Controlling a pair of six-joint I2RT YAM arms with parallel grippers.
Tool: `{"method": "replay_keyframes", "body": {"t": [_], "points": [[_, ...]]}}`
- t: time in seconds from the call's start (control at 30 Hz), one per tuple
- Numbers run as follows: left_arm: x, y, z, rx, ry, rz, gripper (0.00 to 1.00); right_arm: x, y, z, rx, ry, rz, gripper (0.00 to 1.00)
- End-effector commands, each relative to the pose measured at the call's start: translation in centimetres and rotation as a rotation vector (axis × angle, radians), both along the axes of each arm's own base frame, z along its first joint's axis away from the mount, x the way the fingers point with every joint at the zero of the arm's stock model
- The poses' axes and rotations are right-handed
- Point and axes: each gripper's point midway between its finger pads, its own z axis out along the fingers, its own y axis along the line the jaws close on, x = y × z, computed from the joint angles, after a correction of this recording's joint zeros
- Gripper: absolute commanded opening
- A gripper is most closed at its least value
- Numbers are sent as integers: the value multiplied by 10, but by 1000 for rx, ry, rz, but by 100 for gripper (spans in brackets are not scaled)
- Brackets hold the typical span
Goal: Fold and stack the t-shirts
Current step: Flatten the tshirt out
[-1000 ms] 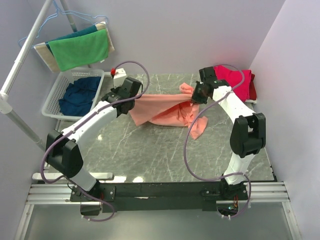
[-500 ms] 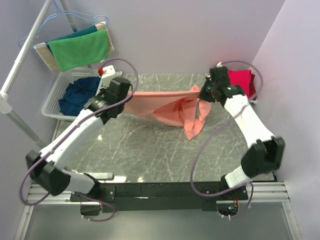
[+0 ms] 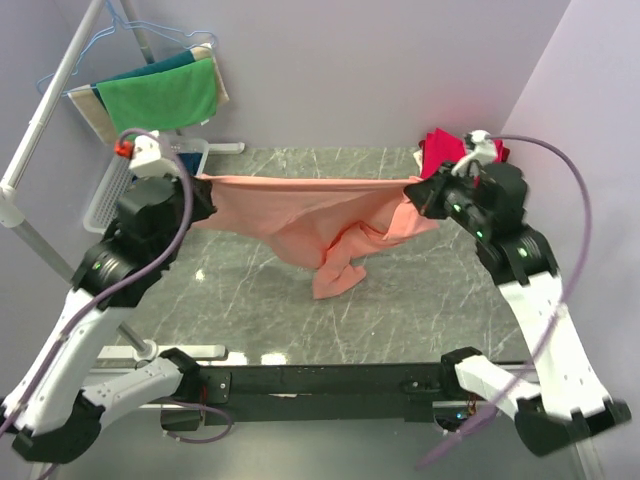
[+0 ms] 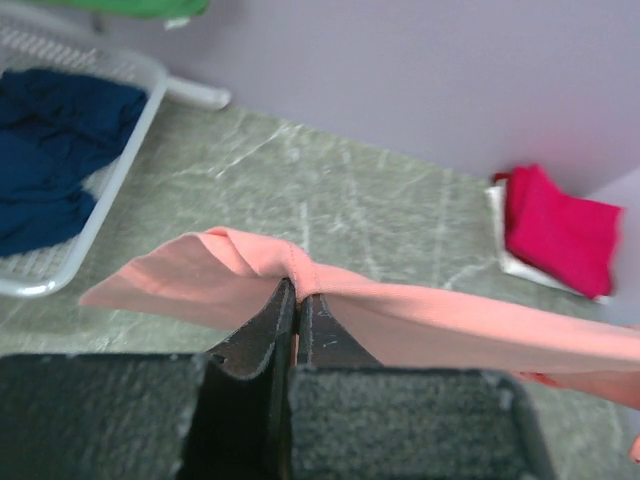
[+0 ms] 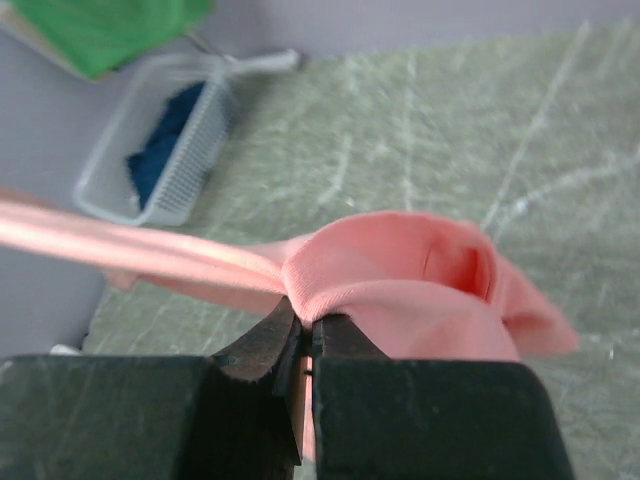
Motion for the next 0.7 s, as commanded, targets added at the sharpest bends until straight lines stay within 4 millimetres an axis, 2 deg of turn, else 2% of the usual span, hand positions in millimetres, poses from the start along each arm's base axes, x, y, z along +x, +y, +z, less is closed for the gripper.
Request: {"method": "replay_keyframes", "body": {"t": [0.0,0.07,0.13,0.23,0.27,0.33,0.37,0.43,0.47,0.5,0.53,0.57,0.6,0.63,0.67], "points": [[-21,4,45,-16,-145,-87,1,-37,-6,73,11,-279,53,0],[-27,-2,51,-27,-170,-134,1,-48,-7,87,30,-326,59,0],[-25,-6,48,-33,-169,-146,4,-49,-8,94,50,-348,50,0],[-8,-23,19,-12,-86,-173,9,-28,-10,78,56,-293,0,0],[5,-37,-2,0,-18,-194,9,-10,-8,61,47,-235,-22,0],[19,-50,-40,28,89,-211,9,13,-6,29,52,-128,-62,0],[33,-61,-69,31,174,-200,8,35,-2,-1,33,-38,-79,0],[43,-74,-109,40,273,-211,6,55,7,-37,49,75,-89,0],[53,-83,-140,48,351,-206,5,73,14,-70,32,164,-85,0],[54,-90,-163,49,401,-222,3,83,21,-85,54,197,-84,0],[59,-94,-179,53,430,-219,2,92,23,-100,57,238,-92,0],[67,-98,-205,59,487,-196,1,106,30,-130,49,303,-86,0],[72,-97,-219,74,511,-170,1,113,35,-139,61,327,-79,0],[78,-93,-229,90,532,-123,1,122,39,-165,51,391,-84,0],[84,-92,-250,110,587,-77,1,130,42,-169,58,392,-80,0]]}}
